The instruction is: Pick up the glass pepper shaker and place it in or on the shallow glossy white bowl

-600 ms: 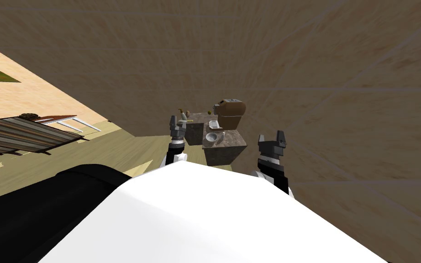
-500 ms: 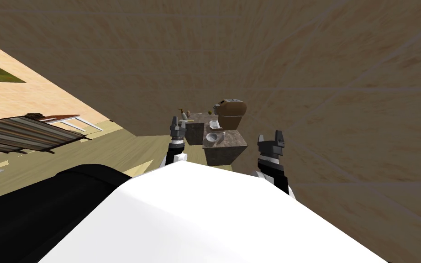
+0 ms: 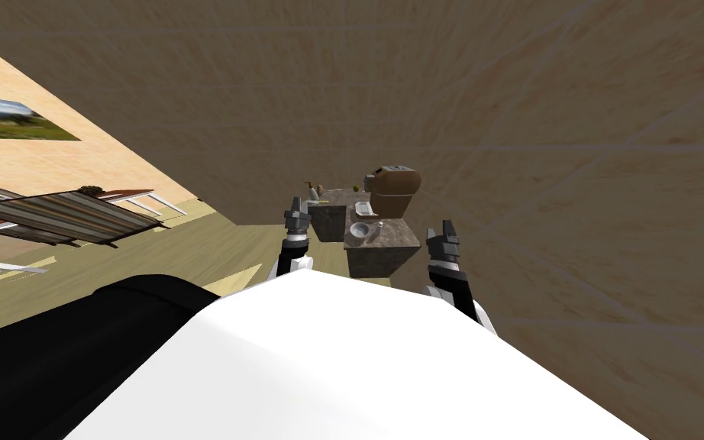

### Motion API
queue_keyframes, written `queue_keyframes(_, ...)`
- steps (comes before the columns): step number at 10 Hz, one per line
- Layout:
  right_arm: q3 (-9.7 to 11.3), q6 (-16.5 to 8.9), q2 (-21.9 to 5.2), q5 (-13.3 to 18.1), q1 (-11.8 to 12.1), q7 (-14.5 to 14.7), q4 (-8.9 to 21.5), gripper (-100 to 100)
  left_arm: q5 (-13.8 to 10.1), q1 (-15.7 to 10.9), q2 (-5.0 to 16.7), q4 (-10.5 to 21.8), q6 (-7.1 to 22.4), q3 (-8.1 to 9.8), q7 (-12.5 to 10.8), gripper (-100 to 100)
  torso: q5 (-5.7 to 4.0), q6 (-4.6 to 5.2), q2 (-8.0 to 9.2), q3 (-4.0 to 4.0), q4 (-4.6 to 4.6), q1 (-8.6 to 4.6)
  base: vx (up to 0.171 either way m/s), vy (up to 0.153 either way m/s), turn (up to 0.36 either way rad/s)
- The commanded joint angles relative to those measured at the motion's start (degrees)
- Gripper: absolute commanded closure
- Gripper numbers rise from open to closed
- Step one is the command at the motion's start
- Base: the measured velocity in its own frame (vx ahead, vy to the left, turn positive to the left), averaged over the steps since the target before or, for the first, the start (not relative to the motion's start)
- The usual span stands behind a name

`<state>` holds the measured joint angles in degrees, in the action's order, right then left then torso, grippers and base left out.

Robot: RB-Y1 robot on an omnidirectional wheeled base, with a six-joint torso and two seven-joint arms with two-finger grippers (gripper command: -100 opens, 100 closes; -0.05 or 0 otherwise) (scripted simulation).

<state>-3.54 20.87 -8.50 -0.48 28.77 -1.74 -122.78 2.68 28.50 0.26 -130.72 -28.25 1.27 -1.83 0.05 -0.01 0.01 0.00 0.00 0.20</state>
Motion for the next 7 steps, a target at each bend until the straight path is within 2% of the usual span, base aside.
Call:
queue_keyframes(1,-0.2,-0.7,-1.0,1.5,-0.7,1.6,1.7,-100,0.0,0.0,0.0,0.0,0.0,0.00,0.0,0,0.00,0.00,0.00,0.00,0.00,0.00,0.000,0.050,0.087)
queue_keyframes(7,-0.9,-3.8,-3.9,7.8,-3.7,8.1,8.6,-100,0.0,0.0,0.0,0.0,0.0,0.00,0.0,0,0.01,0.01,-0.02,-0.01,0.00,0.04,-0.002,0.060,0.095)
